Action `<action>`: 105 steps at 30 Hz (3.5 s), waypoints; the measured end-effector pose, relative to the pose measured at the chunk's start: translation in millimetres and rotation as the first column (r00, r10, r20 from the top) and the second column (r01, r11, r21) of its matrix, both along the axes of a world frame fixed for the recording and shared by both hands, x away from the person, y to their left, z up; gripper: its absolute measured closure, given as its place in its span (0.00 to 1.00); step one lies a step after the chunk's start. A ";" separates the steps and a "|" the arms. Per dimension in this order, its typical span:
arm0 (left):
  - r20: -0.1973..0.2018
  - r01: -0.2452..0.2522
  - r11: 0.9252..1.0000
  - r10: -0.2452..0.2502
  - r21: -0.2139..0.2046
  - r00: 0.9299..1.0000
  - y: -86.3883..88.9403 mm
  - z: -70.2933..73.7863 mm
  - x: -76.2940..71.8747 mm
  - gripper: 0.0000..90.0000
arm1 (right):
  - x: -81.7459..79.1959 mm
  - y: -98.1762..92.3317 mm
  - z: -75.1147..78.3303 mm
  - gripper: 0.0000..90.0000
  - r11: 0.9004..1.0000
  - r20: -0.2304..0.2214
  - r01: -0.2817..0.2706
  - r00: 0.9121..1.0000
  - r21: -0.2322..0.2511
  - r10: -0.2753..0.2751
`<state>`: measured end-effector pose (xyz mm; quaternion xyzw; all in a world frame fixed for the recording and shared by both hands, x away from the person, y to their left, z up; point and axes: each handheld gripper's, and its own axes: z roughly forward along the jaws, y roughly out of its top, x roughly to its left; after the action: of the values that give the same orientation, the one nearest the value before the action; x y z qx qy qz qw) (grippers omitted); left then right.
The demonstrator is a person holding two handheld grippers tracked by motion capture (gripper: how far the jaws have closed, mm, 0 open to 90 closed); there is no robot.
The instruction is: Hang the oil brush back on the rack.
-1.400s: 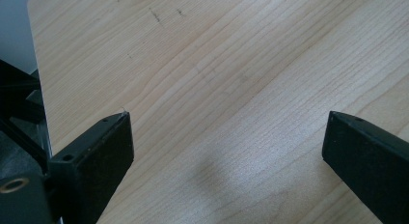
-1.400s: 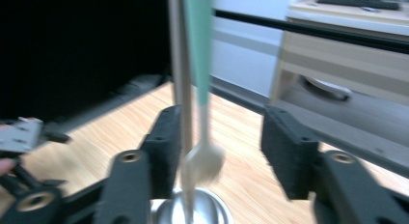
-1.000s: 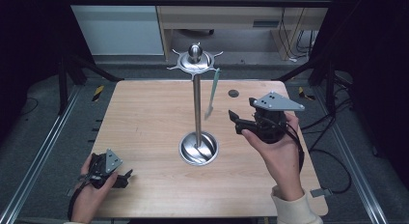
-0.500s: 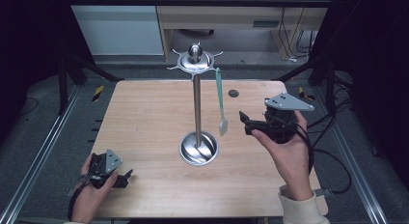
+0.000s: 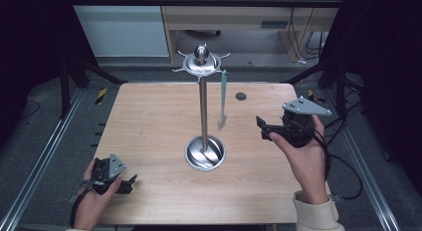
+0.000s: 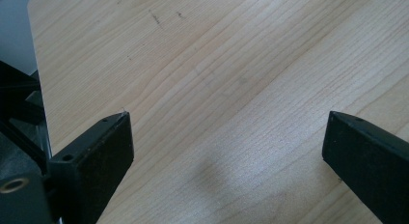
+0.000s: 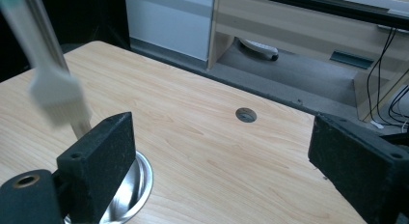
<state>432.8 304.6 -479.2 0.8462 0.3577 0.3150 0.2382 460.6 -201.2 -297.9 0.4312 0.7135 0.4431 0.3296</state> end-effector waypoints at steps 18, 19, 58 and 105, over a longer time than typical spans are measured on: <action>0.004 0.001 1.000 -0.001 0.001 1.000 0.0 0.7 -0.2 0.04 | 20.8 -19.5 -42.0 0.08 0.999 -0.068 0.037 0.997 -0.025 -0.039; 0.004 0.001 1.000 -0.001 0.000 1.000 0.1 0.7 -0.1 0.04 | 22.5 -20.1 -45.5 0.08 0.999 -0.076 0.041 0.996 -0.025 -0.043; 0.004 0.001 1.000 -0.001 -0.001 1.000 0.6 0.9 0.0 0.04 | 41.1 -20.3 -94.8 0.09 0.996 -0.195 0.055 0.978 -0.073 -0.069; -0.006 0.007 1.000 -0.007 0.010 1.000 -0.9 -0.4 0.2 0.04 | 60.5 20.4 -177.2 0.16 0.992 -0.293 -0.092 0.954 -0.086 0.063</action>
<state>433.1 303.6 -479.7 0.8496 0.3539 0.3134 0.2341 521.1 -180.8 -475.1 0.4466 0.7914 0.3518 0.2247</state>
